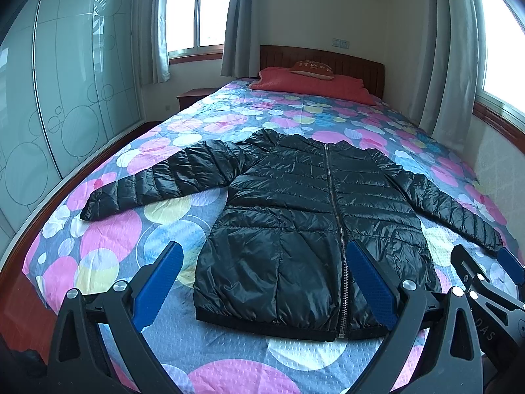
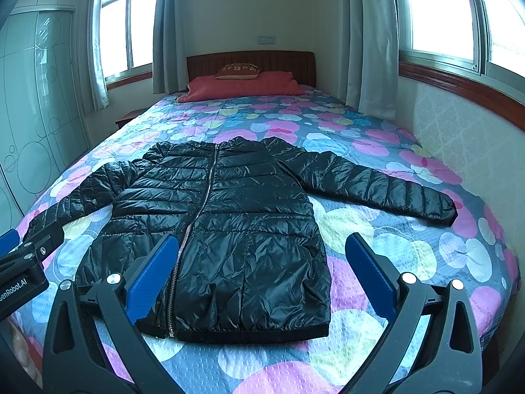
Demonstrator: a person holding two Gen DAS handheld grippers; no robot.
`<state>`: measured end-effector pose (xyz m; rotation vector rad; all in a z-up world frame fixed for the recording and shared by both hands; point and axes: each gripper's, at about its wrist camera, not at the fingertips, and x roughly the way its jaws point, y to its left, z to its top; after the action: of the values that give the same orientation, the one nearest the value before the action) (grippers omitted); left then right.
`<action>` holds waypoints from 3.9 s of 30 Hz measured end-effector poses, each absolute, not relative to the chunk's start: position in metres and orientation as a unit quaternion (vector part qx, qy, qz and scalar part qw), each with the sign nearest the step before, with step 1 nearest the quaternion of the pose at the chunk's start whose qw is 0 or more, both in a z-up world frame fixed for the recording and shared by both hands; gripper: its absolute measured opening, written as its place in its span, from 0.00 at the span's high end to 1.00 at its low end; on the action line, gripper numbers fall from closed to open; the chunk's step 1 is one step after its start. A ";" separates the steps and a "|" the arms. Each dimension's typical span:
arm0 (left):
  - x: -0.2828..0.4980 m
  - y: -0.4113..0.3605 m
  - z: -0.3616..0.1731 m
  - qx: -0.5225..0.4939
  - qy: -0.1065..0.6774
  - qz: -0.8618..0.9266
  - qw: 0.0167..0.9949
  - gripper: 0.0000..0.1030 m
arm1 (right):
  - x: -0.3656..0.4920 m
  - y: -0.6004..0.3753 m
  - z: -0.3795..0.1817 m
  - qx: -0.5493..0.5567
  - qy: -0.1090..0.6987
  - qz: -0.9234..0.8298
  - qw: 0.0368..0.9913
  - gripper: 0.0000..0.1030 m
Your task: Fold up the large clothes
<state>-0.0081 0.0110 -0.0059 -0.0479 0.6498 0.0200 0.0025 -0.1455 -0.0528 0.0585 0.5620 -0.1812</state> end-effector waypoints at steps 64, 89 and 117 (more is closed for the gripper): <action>0.121 0.199 -0.137 -0.127 0.408 0.289 0.857 0.04 | 0.063 -0.491 -0.165 0.396 0.246 -0.255 0.847 0.36; 0.127 0.197 -0.162 -0.115 0.437 0.325 0.831 0.04 | 0.079 -0.565 -0.208 0.493 0.140 -0.276 0.813 0.93; 0.124 0.202 -0.164 -0.119 0.427 0.323 0.837 0.04 | 0.320 -0.118 -0.123 0.092 0.334 0.086 0.934 0.94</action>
<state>0.1241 0.2022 -0.1639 -0.2517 0.9030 0.6829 0.3200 -0.1182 -0.1234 0.1880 0.6827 0.1750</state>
